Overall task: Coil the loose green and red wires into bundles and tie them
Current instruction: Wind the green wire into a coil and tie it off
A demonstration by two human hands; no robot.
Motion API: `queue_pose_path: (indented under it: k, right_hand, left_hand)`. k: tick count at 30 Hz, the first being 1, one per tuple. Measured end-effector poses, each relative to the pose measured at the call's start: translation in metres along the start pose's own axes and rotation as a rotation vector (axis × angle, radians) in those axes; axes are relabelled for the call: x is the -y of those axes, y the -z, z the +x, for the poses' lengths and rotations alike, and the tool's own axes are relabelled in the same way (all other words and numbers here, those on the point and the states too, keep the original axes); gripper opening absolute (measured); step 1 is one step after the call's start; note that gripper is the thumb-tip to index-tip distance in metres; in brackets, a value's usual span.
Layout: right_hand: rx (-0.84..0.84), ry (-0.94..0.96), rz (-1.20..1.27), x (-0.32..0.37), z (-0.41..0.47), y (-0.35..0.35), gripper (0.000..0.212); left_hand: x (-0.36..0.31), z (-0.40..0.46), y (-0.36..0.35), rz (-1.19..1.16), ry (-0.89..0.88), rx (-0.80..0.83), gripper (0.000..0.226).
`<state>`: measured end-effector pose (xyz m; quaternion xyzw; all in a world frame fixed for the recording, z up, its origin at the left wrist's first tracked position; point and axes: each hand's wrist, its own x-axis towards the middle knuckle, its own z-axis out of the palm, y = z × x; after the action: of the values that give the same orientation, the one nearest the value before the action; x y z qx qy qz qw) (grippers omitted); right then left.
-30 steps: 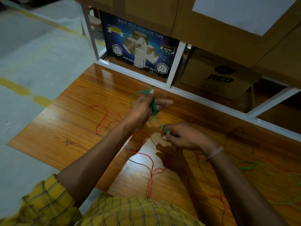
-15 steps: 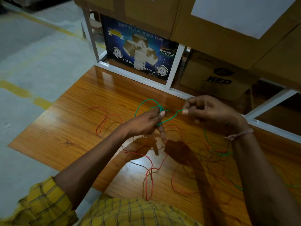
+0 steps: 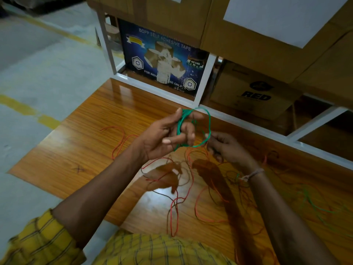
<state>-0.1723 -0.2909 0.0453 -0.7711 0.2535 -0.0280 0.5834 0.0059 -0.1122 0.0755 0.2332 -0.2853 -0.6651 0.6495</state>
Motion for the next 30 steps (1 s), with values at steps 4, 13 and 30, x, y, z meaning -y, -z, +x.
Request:
queue_pose_path:
  k: [4,13,30]
  right_hand:
    - [0.125,-0.07,-0.091,-0.01,-0.023,-0.008,0.037]
    - [0.368,-0.022,-0.239,0.022,-0.069,0.017,0.022]
    - [-0.09,0.218,-0.767,0.027,-0.071,0.142,0.021]
  left_hand:
    - [-0.006,0.013,-0.006,-0.151,-0.086,-0.046,0.049]
    - [0.03,0.057,-0.027,0.431,-0.123,-0.399,0.041]
    - [0.072,0.058,-0.089,1.019,0.285,-0.224,0.045]
